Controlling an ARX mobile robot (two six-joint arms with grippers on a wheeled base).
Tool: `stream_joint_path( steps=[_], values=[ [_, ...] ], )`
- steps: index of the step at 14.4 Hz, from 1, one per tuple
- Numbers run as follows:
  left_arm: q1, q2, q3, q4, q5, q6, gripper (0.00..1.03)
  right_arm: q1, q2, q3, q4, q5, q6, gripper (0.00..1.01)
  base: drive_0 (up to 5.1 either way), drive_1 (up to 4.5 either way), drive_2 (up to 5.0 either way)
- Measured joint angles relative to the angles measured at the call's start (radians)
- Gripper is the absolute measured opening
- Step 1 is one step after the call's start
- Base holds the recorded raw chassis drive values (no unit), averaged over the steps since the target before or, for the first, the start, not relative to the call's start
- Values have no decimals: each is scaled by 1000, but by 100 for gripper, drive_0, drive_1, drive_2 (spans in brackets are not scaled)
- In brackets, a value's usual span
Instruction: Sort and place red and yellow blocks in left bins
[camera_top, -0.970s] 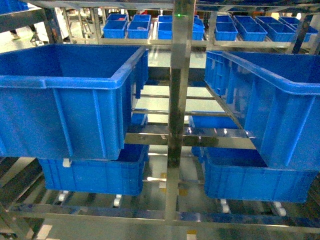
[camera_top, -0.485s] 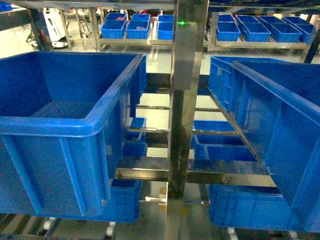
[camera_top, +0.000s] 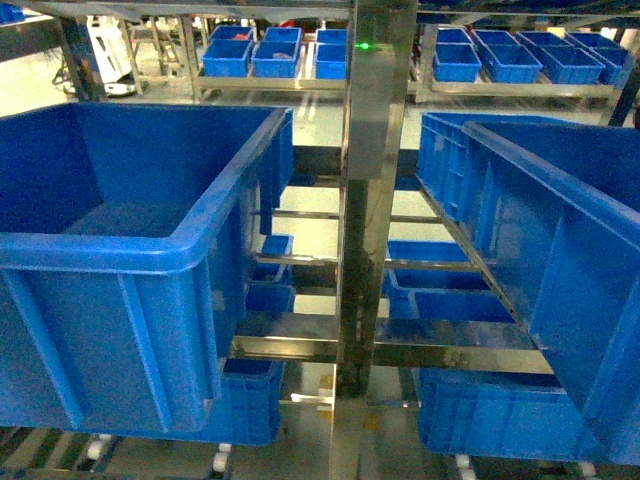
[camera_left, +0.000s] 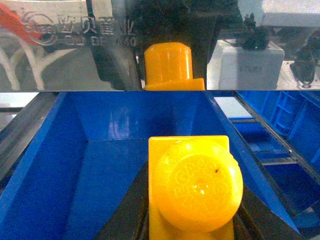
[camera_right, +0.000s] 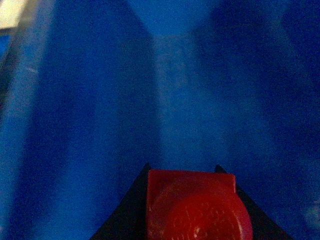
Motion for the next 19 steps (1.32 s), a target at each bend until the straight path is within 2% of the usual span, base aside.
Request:
stream_joint_path(
  steps=[2,3,5,7,10,14,15,17,19],
  values=[
    [0,0,0,0,0,0,27,-26,116,34,31,105,-67,27,0,0,0],
    [0,0,0,0,0,0,27,-27,172,76,35,132,-79,27,0,0,0],
    [0,0,0,0,0,0,27,-23,312,199,42,167,-80,27,0,0,0],
    [0,0,0,0,0,0,27,-15,366,243,36,166,-70,27,0,0,0],
    [0,0,0,0,0,0,27,-12,291,197,67,127,-42,55,0,0,0],
    [0,0,0,0,0,0,27,-31,-50,-32,70,29,-20,95,0,0,0],
    [0,0,0,0,0,0,27,-31,-134,-104,56,3,-10,100,0,0,0],
    [0,0,0,0,0,0,27,-8,-290,-229,16,-42,10,98,0,0,0],
    [0,0,0,0,0,0,27,23,-392,-243,17,-46,13,98,0,0,0]
  ],
)
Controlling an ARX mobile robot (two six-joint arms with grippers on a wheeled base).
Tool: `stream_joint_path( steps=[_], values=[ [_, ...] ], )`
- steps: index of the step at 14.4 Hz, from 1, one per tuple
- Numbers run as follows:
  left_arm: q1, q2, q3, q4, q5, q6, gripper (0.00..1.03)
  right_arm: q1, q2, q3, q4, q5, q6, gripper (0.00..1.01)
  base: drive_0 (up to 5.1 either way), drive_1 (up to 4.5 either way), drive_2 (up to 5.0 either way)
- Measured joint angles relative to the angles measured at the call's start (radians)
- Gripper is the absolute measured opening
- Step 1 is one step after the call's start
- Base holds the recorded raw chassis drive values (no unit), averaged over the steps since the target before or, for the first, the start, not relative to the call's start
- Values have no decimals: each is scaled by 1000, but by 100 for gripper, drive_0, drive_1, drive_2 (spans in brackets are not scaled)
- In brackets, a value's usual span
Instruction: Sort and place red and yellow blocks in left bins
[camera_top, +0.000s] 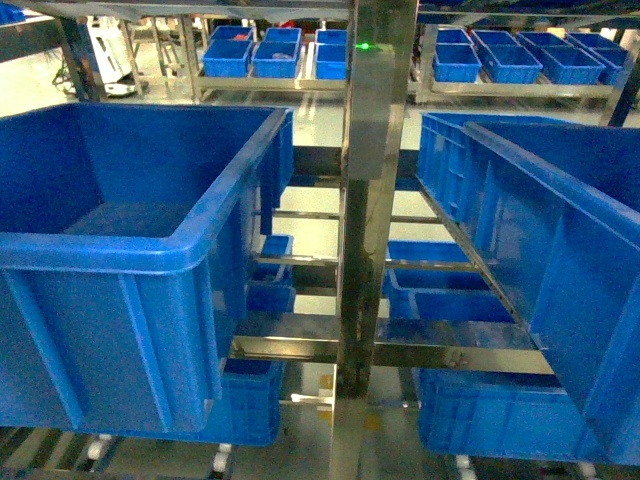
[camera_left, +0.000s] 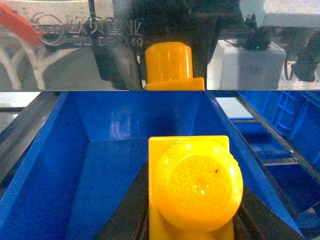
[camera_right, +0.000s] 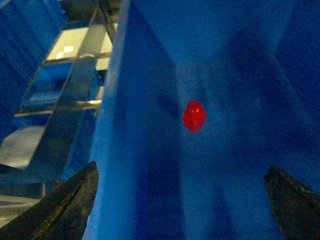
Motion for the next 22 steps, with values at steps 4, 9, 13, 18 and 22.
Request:
stream_joint_path(
  steps=[4,9,13,18,22],
  values=[
    [11,16,3,-45,6,19,27,12,-67,9,-30,-27,29,98,0,0,0],
    [47,250,43,12,19,223,27,11,-45,31,-21,-27,47,98,0,0,0],
    [39,532,211,14,-27,389,27,6,-26,44,-18,-21,65,98,0,0,0],
    [18,786,538,-180,-18,524,27,74,7,69,-11,34,113,98,0,0,0],
    [100,793,541,-223,34,543,69,85,11,71,-11,52,146,98,0,0,0]
  ],
)
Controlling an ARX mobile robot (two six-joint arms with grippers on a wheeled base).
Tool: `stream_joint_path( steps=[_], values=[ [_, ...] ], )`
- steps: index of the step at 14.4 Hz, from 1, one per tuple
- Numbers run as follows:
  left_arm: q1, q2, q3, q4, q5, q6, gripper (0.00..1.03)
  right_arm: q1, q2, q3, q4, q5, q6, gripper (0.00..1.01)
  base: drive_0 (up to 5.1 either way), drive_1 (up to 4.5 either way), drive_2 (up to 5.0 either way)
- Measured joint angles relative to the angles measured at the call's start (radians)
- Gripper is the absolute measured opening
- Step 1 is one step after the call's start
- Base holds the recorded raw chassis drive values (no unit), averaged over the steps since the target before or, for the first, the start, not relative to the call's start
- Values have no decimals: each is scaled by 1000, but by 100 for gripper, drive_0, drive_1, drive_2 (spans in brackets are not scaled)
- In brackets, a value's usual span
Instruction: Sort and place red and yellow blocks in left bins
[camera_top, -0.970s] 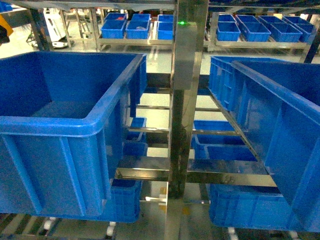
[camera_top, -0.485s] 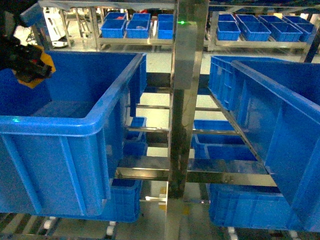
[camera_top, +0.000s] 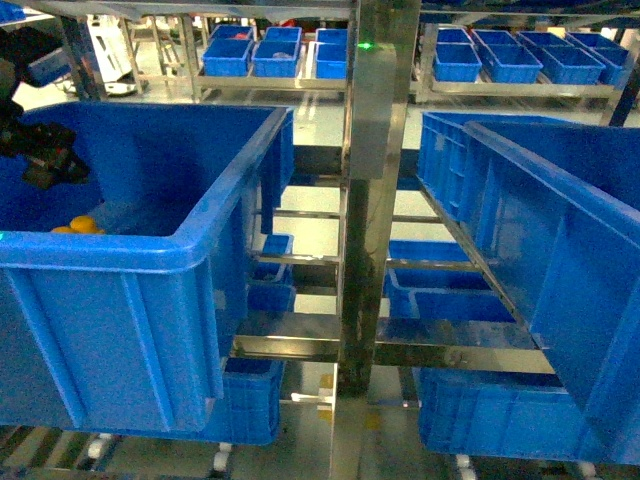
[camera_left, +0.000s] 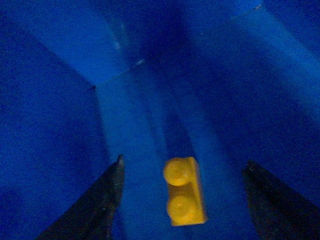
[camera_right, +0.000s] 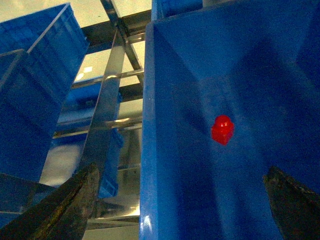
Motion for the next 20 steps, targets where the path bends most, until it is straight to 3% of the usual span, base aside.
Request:
stream_joint_path(
  steps=[3,7,9,10,11,12,15,16,17,18,20],
  values=[
    [-14,-164,-126,28,70,0,100,-37,-31,-26,-7,-44,3,98,0,0,0],
    [-19,-510,-366,-87,145,-44,98,-154,-108,-95,-43,-167,-5,98,0,0,0],
    [5,-666,-430,-125,169,-82,98,-192,-147,-111,-62,-222,-19,98,0,0,0],
    [25,-756,-439,-128,176,-123,98,-208,-170,-120,-73,-245,-28,98,0,0,0],
    [54,-861,-457,10,143,-239,98,-221,-194,-132,-79,-264,-34,98,0,0,0],
    [1,-885,-460,98,17,-419,98,-222,-204,-135,-82,-277,-35,98,0,0,0],
    [-21,-872,-461,113,-9,-422,98,-210,-206,-135,-77,-278,-29,98,0,0,0],
    [-19,-872,-461,113,-12,-423,98,-208,-208,-151,-16,-267,-36,97,0,0,0],
    [-19,-872,-463,127,-14,-428,98,-177,-278,-353,410,-160,-154,79,0,0,0],
    [-37,-932,-607,365,-78,-492,81,-157,-349,-527,640,-140,-233,61,0,0,0],
    [-63,-1048,-837,524,-99,-527,54,-137,-422,-657,754,-110,-269,33,0,0,0]
  ],
)
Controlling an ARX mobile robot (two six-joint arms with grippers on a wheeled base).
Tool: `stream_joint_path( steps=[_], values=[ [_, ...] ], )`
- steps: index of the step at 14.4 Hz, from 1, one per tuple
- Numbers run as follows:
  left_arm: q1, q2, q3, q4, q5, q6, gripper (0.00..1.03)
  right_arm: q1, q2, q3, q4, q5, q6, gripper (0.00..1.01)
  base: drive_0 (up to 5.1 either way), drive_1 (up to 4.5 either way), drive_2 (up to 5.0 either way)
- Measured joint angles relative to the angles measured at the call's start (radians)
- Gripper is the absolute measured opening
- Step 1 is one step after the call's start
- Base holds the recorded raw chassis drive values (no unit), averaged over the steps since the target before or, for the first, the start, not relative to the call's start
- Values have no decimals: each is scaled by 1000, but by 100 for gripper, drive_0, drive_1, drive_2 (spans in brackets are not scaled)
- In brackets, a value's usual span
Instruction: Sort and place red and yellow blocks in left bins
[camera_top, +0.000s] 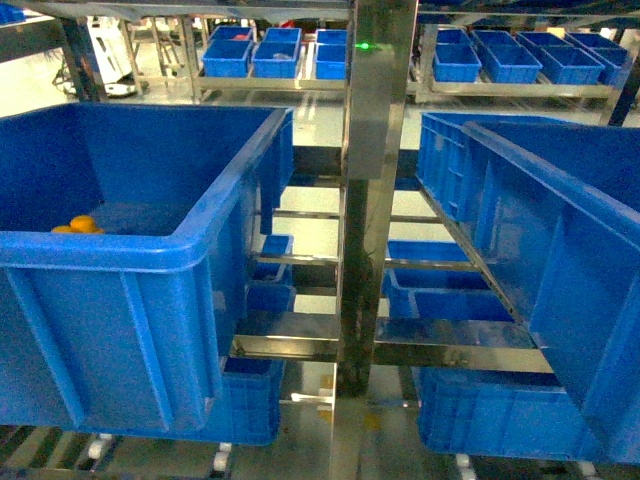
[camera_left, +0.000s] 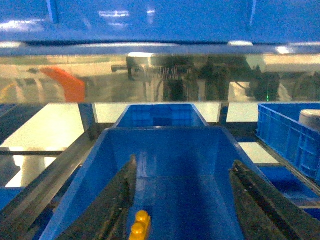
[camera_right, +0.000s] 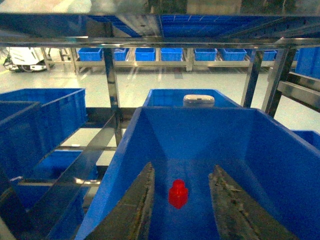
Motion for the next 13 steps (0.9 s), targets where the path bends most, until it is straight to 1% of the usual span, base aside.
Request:
stream_joint_path(
  steps=[3,4,5,6,7,8,9,10,13],
  values=[
    [-8,-28,-74,32,-8,-8,43,6,-34,-46,9,6,-6,22,0,0,0],
    [-10,-39,-99,40,-11,-9,39,7,-39,-53,9,6,-6,20,0,0,0],
    [-13,-50,-124,45,-13,-12,35,13,-52,-72,12,10,-9,15,0,0,0],
    [-19,-82,-191,65,-21,-15,25,35,-77,-105,13,48,-13,5,0,0,0],
    [-60,-121,-255,92,-80,-17,10,81,-119,-149,13,76,-18,2,0,0,0],
    [-89,-158,-299,113,-80,-20,1,89,-156,-180,11,75,-18,2,0,0,0],
    [-93,-194,-346,121,-81,-18,2,89,-188,-203,5,81,-18,2,0,0,0],
    [-85,-221,-388,126,-92,-18,2,88,-227,-231,-7,84,-18,2,0,0,0],
    [-84,-312,-478,125,-90,-18,2,88,-327,-285,-56,84,-18,2,0,0,0]
  ],
)
